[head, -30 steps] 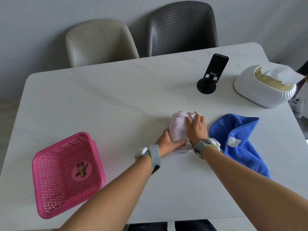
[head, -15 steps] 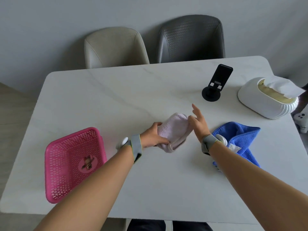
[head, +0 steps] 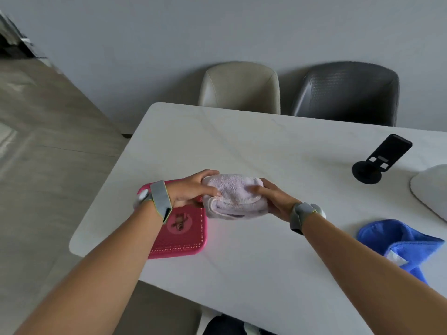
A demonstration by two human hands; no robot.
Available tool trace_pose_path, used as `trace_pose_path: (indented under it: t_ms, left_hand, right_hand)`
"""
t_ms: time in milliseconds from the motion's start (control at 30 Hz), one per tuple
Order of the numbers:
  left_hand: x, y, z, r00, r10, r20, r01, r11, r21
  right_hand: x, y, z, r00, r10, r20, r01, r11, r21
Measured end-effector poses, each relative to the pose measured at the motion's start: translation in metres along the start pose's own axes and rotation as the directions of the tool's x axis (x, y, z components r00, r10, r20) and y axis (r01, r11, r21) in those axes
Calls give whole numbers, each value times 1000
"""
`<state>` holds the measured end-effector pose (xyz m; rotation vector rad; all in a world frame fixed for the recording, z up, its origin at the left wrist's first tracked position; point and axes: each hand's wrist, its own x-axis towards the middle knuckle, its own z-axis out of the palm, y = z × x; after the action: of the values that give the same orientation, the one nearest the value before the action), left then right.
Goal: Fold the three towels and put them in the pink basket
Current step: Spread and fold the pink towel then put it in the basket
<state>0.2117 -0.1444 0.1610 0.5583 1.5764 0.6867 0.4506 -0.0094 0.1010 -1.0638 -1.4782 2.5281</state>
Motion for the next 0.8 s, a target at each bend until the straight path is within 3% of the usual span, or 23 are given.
trace_pose_path:
  t_ms: [100,267,433,533,700,800]
  left_hand:
    - [-21,-25,-38,992,1,-125,-18,990,-142]
    - [-43,-71,-86,934,2,-357,-76,978,-193]
    - [-52,-109,-112,774,43,-632,-87,995,-39]
    - [-51,-130,-118,678,29,-735,5,999,45]
    - [-37,-157,-120,584,85,-807,142,969,204]
    - [-32,-170,-127,471,140,-871,340,883,325]
  right_hand:
    - [22,4,44,998,39,52,-37,999,-23]
    - [58,10,111,996,19,-91,-26,997,-78]
    - [96,27,170,980,29,-197,-56,990,-132]
    - [119,45,191,975,4,-224,-61,966,-251]
    - [142,53,217,959,5,-283,-116,920,-375]
    - [157,59,223,956,29,-291,-149,904,-400]
